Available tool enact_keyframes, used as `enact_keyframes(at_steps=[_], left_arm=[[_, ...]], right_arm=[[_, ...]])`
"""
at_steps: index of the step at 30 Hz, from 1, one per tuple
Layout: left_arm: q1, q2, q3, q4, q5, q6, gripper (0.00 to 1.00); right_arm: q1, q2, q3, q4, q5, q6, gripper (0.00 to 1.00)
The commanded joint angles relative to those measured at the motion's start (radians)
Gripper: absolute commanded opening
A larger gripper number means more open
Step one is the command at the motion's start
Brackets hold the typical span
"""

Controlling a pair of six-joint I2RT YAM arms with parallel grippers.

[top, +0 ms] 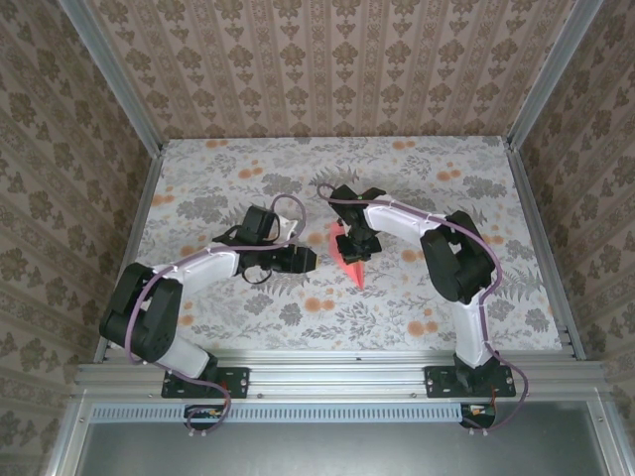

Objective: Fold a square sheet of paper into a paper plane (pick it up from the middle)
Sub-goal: Move a paper plane to the center of the table, then reset both arms

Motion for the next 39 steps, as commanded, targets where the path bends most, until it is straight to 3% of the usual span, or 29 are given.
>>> enact_keyframes(at_steps=[1,5,10,16,18,23,29,35,39], left_arm=[[0.008,-0.033,-0.007,-0.019,0.000,0.023,0.54],[0.008,-0.036,0.010,-0.034,-0.001,0.037,0.58],[0.009,-0.071,0.083,-0.168,-0.140,0.137,0.60],[0.043,-0.191,0.126,-0.247,-0.452,0.242,0.91],[0.087,-0.212,0.134,-0.246,-0.488,0.261,0.94],[0.199,-0.235,0.106,-0.216,-0.636,0.311,0.96],[0.313,-0.242,-0.037,0.007,-0.901,0.353,1.00],[0.392,-0.197,-0.153,0.243,-0.885,0.384,1.00],[0.423,-0.137,-0.184,0.340,-0.865,0.415,1.00]], right_arm=[[-0.002,0.022,0.030,-0.050,0.019,-0.023,0.18],[-0.006,-0.024,0.013,-0.029,-0.006,-0.015,0.26],[-0.022,-0.123,0.005,-0.077,-0.018,-0.059,0.39],[-0.061,-0.285,-0.040,-0.125,-0.036,-0.166,0.52],[-0.085,-0.337,-0.070,-0.101,-0.038,-0.213,0.53],[-0.198,-0.534,-0.270,0.168,-0.039,-0.291,0.59],[-0.371,-0.729,-0.586,0.649,-0.007,-0.319,0.83],[-0.532,-0.721,-0.781,0.994,0.009,-0.293,0.88],[-0.575,-0.678,-0.871,1.194,0.030,-0.331,0.94]])
